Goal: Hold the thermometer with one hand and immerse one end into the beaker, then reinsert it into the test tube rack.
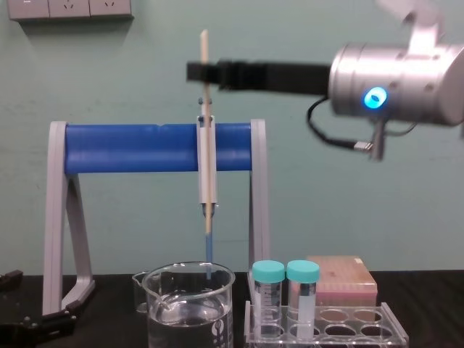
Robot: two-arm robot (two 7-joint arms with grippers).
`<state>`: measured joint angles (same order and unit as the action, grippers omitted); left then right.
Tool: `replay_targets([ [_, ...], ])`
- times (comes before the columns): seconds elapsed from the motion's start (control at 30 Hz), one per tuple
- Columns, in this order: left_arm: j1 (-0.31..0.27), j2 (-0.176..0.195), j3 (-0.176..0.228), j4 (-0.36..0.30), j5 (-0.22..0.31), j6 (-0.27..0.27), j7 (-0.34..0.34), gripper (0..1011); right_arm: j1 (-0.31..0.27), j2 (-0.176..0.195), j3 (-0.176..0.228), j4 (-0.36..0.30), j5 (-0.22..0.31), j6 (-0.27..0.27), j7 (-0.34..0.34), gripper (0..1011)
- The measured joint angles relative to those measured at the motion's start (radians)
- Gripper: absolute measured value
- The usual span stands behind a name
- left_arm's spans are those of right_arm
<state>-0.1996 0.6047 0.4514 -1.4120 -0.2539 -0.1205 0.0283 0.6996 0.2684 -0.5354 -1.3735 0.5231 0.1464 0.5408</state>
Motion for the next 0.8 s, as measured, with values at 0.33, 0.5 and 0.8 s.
replay_targets([
  [0.33, 0.000, 0.000, 0.000, 0.000, 0.000, 0.000, 0.000, 1004, -0.078, 0.129, 0.083, -0.233, 0.088, 0.127, -0.070, 54],
  [0.5, 0.000, 0.000, 0.000, 0.000, 0.000, 0.000, 0.000, 1004, -0.151, 0.199, 0.126, -0.344, 0.105, 0.167, -0.138, 54],
  [0.8, 0.000, 0.000, 0.000, 0.000, 0.000, 0.000, 0.000, 1004, -0.274, 0.305, 0.178, -0.444, 0.076, 0.192, -0.249, 53],
])
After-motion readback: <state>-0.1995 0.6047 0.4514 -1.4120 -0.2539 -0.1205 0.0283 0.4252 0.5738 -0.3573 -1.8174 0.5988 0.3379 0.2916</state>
